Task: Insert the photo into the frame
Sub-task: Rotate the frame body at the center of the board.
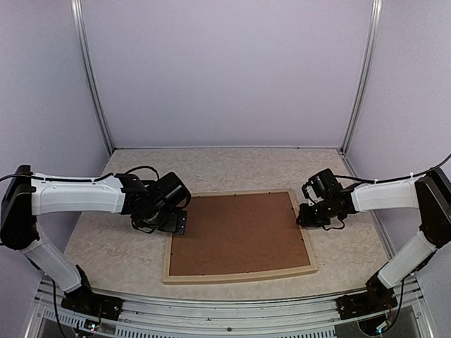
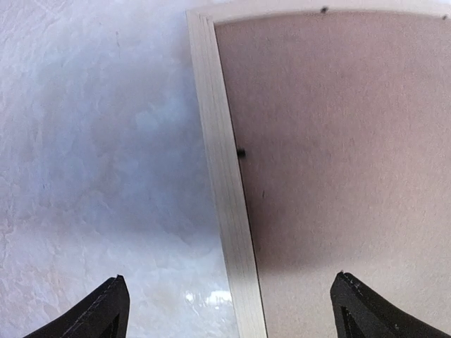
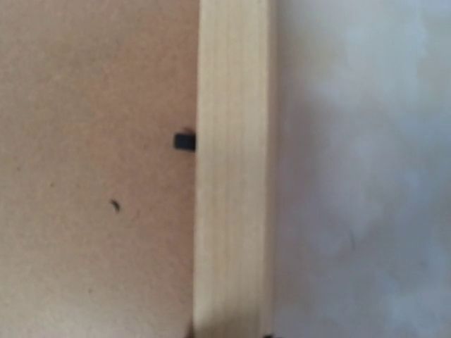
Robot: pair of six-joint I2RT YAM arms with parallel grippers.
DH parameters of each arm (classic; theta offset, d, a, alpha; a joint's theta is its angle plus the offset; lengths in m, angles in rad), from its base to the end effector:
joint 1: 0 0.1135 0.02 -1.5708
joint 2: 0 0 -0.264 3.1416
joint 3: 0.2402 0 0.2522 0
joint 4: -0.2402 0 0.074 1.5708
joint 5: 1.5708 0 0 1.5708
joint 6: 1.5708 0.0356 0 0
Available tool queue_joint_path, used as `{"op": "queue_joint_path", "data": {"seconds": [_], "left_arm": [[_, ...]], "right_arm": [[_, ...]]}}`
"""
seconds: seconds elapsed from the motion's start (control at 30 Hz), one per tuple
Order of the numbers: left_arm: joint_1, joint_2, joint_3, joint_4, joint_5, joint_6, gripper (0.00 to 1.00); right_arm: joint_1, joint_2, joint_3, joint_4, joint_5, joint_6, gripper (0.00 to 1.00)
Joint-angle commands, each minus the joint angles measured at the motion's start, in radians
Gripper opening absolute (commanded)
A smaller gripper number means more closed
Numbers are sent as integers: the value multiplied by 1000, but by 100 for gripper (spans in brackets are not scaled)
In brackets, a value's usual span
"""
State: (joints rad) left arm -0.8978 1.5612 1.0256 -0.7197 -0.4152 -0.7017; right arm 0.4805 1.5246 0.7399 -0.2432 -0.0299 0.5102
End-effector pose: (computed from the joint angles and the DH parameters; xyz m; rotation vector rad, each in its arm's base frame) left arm 0.1931 -0.2192 0.2028 0.1696 2.6229 0.0859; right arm 0.2479 0.1304 0.1528 0.0284 2.6514 0.3857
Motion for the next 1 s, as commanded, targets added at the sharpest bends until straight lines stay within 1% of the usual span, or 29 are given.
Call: {"op": "queue_joint_path", "data": {"seconds": [0.0, 0.13, 0.27, 0.43, 0.47, 0.5, 0.53, 0.57, 0.6, 0.7, 0.73, 0.8, 0.9, 0.97], "left_arm": [[114, -18, 10, 156, 89, 135, 99], [219, 14, 36, 287, 204, 233, 99], [287, 84, 90, 367, 271, 339, 99], [376, 208, 155, 460, 408, 426, 99], [383, 243, 172, 470, 410, 443, 99], [386, 262, 190, 479, 411, 466, 99], [387, 286, 210, 485, 411, 490, 99], [387, 319, 229, 493, 411, 513, 99], [388, 339, 249, 496, 404, 529, 99], [387, 422, 328, 479, 384, 565, 99], [386, 441, 350, 476, 384, 577, 99], [388, 495, 388, 467, 373, 597, 99], [390, 547, 428, 446, 377, 622, 99], [394, 571, 434, 448, 380, 633, 98]], "right_arm": [[-52, 90, 42, -115, 13, -153, 0], [-79, 169, 159, -158, 22, -266, 0], [-82, 312, 362, -216, 53, -388, 0], [-86, 465, 598, -284, 76, -529, 0], [-89, 479, 634, -299, 84, -537, 5], [-91, 483, 663, -305, 91, -538, 14], [-93, 479, 682, -306, 89, -536, 27], [-96, 468, 691, -304, 80, -533, 36], [-98, 455, 696, -303, 69, -529, 42], [-98, 411, 692, -309, 41, -513, 56], [-97, 398, 686, -316, 33, -513, 60], [-97, 367, 666, -327, 32, -475, 63], [-97, 306, 607, -329, 2, -444, 66], [-97, 263, 564, -329, -13, -415, 66]]}}
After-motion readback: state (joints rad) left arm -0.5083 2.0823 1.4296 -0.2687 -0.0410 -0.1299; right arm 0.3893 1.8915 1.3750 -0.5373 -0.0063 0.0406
